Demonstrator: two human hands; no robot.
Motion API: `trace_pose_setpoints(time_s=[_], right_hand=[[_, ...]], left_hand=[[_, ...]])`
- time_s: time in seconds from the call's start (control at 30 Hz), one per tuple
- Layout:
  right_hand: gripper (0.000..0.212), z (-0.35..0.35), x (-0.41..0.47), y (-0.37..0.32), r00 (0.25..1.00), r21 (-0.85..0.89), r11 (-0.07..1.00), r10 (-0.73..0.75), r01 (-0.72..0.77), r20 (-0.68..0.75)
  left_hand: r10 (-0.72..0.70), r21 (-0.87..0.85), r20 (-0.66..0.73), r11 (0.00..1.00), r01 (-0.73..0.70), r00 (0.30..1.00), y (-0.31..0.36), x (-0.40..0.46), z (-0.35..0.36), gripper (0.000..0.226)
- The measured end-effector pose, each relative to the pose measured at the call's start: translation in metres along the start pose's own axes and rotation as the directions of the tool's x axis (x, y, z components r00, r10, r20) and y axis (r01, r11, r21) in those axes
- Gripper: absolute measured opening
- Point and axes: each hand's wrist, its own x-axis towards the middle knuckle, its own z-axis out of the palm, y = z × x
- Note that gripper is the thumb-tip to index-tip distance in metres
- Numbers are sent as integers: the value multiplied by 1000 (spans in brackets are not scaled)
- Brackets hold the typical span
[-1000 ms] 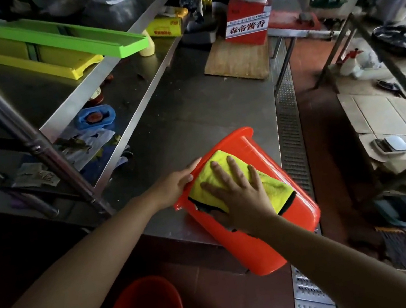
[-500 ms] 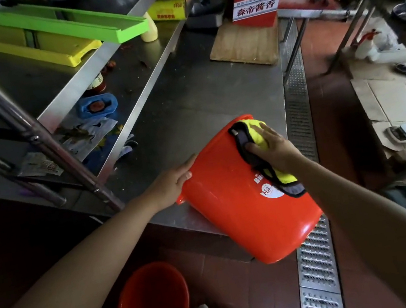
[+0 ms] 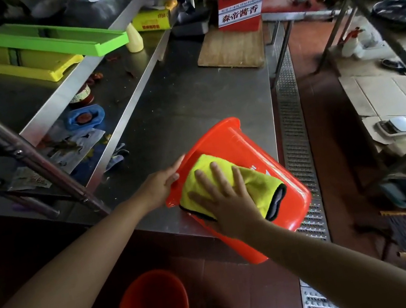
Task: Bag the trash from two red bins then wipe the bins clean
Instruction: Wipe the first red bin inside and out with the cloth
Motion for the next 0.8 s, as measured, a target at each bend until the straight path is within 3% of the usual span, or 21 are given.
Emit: trace_pose_setpoints(time_s=[0.13,0.23,0.33,0.4,0.43,0.5,0.6,0.7,0.8], right_hand=[[70,-5,8,27,1000,99,995,12,-13,9],[74,-5,24,73,979,302,931,188,-204,82],[78,-1,39,127,884,543,698,348,-466,311],[80,3,44,152,817,620,531,380,-577,435],[79,5,45,157,801,626,500,388,-599,457],[79,5,45,149,805,601,536,408,-593,431],[80,0,31,102,888,422,782,394,-459,236],[73,0,6,36,978,197,958,204,-207,32],[69,6,-10,9,998,82,995,60,-59,-12]], left_hand=[[11,-62,-1,998,-11,1000,0,-1,2,49],[21,-31,6,999,-20,1000,-2,-3,3,46],[-43,-14,20,999,43,999,-1,-2,4,50],[-54,-30,8,998,55,998,1,-1,5,53],[-52,-26,-4,998,51,999,2,-1,5,54],[-41,11,-18,999,41,999,3,0,5,54],[-27,27,-18,999,27,999,2,4,5,53],[0,34,-49,999,2,999,1,9,4,53],[-18,17,-33,1000,19,999,2,9,3,54]])
